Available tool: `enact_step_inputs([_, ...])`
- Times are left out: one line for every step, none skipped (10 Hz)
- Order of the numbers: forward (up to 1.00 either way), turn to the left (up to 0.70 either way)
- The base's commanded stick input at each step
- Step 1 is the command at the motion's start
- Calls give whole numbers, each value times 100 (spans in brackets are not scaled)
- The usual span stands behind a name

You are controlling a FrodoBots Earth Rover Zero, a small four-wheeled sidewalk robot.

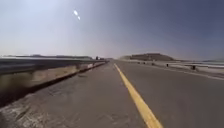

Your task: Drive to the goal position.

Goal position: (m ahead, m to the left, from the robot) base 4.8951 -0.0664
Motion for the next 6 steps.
enact_step_inputs([50,0])
enact_step_inputs([50,0])
enact_step_inputs([50,0])
enact_step_inputs([50,0])
enact_step_inputs([50,0])
enact_step_inputs([50,0])
